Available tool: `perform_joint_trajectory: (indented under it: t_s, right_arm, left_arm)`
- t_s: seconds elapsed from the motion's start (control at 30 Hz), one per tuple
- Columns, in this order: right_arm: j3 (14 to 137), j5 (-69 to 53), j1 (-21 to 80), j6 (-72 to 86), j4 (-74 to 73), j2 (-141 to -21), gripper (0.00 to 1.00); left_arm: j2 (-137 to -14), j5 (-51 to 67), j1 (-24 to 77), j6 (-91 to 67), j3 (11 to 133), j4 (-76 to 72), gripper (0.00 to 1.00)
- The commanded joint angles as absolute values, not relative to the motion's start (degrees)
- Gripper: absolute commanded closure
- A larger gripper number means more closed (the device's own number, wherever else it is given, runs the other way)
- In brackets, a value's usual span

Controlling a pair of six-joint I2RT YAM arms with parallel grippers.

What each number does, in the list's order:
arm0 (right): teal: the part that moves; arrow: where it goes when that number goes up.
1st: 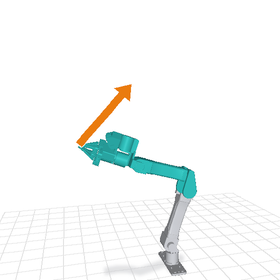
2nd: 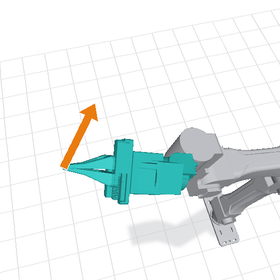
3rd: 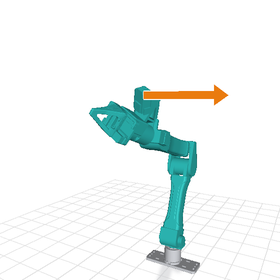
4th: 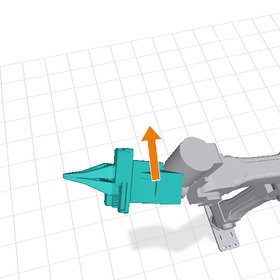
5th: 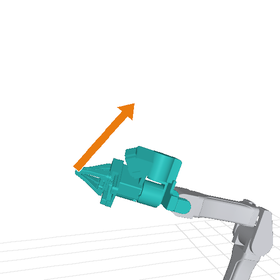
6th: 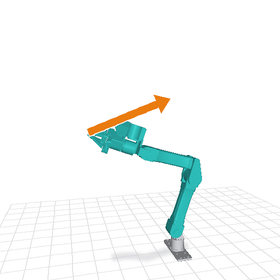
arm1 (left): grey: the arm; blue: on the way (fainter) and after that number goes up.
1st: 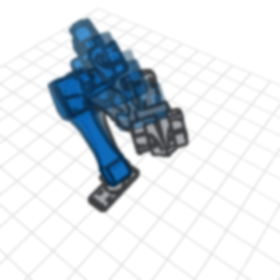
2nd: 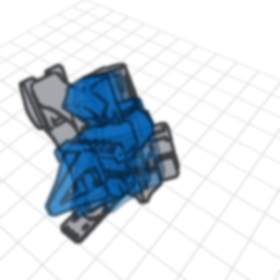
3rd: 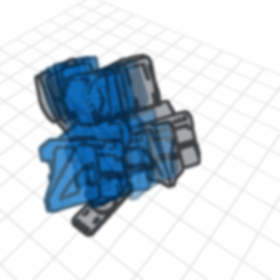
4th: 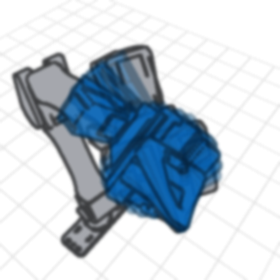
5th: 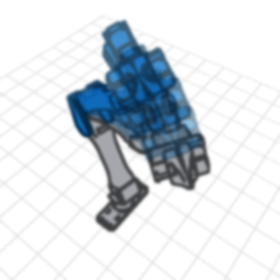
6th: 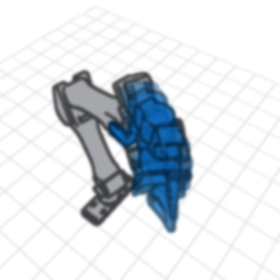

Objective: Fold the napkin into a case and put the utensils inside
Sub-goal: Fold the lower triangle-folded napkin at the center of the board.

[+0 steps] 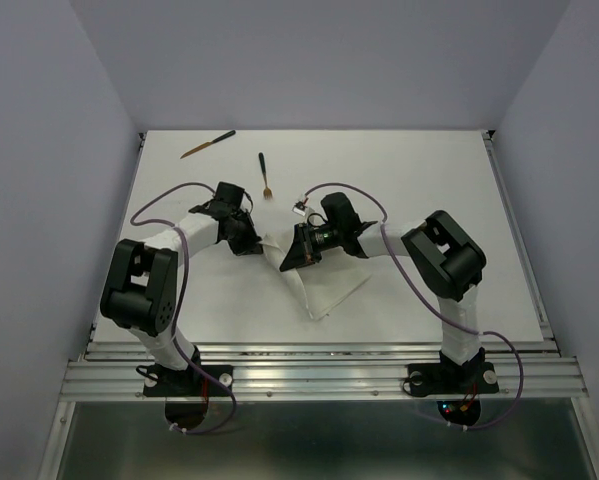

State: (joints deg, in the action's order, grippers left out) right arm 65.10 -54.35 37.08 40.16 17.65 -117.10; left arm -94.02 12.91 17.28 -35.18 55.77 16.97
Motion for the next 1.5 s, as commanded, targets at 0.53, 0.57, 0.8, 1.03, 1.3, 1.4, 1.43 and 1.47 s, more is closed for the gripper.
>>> perform_joint_trajectory:
  t_s: [0.53, 0.57, 0.8, 1.03, 1.3, 1.4, 1.43, 1.47]
  right_arm:
    - [66.4, -56.9, 36.0, 40.5, 21.2, -118.7, 0.99]
    - [66.3, -56.9, 36.0, 40.5, 21.2, -118.7, 0.99]
    - [65.9, -57.0, 36.0, 40.9, 21.5, -119.1, 0.99]
    - [65.7, -56.8, 35.5, 41.0, 21.6, -119.3, 0.99]
    - [65.0, -56.3, 34.5, 41.9, 21.9, -119.3, 0.99]
    - [64.5, -54.8, 34.5, 42.4, 21.7, -118.8, 0.99]
    - [64.3, -54.1, 34.5, 42.5, 21.5, -118.7, 0.99]
    - [64.2, -49.0, 33.9, 39.4, 17.0, -117.2, 0.99]
  left_arm:
    - [-98.1, 14.9, 20.1, -34.8, 63.8, 16.3, 1.0]
    - [-98.2, 14.9, 20.3, -34.8, 64.2, 16.3, 1.0]
    - [-99.6, 15.1, 20.7, -35.1, 65.5, 16.3, 1.0]
    - [-102.7, 14.5, 20.7, -36.6, 66.2, 14.9, 1.0]
    - [-105.6, 13.2, 20.8, -38.7, 66.0, 12.7, 1.0]
    - [-105.2, 12.0, 20.8, -39.6, 65.4, 12.4, 1.0]
    - [-105.1, 11.8, 20.8, -39.8, 65.3, 12.4, 1.0]
    - [-104.6, 10.5, 20.8, -40.6, 64.5, 12.5, 1.0]
